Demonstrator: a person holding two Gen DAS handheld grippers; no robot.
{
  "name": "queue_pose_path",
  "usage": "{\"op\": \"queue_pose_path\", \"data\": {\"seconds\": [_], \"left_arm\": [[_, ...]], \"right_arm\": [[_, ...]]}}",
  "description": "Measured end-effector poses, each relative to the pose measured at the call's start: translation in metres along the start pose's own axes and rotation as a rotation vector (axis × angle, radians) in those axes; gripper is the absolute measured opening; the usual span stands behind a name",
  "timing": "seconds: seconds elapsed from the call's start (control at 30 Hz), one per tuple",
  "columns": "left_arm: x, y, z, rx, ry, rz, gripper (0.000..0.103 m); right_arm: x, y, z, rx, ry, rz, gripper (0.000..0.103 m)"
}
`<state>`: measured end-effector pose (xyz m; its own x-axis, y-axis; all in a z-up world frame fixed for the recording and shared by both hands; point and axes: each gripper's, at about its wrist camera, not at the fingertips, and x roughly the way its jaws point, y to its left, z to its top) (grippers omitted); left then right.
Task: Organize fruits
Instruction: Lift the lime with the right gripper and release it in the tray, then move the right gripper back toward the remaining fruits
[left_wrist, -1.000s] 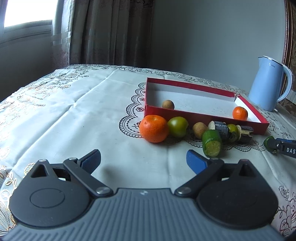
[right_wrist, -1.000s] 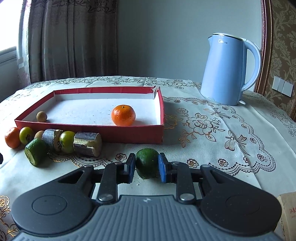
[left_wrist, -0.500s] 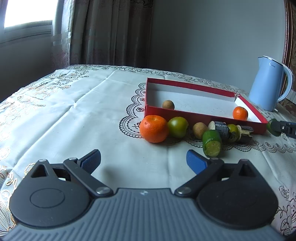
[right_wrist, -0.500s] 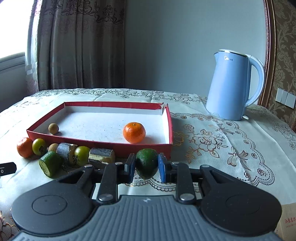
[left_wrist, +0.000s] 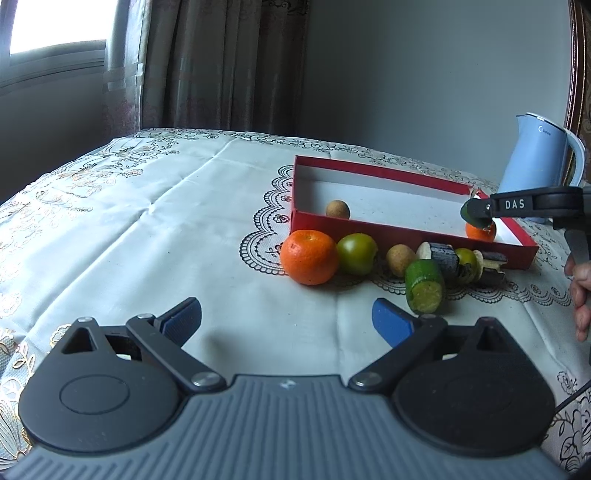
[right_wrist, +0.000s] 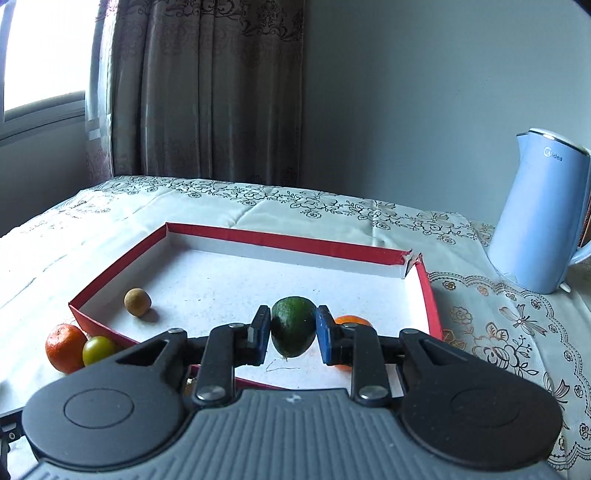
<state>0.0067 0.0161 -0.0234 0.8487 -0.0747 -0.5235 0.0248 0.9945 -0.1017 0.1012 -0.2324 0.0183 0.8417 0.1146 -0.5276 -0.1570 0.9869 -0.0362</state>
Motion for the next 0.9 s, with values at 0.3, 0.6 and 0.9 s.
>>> {"op": "queue_pose_path", "data": {"seconds": [0.3,0.6,0.9], "left_arm": [[0.0,-0.001,0.0,0.005,0.001,0.002,0.098],[0.0,-0.007,0.0,0.037,-0.005,0.023,0.098],[-0.003,-0.025,-0.001,0.127,-0.021,0.039,0.098]], "right_arm": [[-0.053,-0.015,-0.052,0.075,-0.062,-0.008,0.042],[-0.085,-0.04,-0.094,0.145,-0.065,-0.116,0.056],[-0.074,-0.041,-0.094,0.163,0.007,-0.161,0.07]]}}
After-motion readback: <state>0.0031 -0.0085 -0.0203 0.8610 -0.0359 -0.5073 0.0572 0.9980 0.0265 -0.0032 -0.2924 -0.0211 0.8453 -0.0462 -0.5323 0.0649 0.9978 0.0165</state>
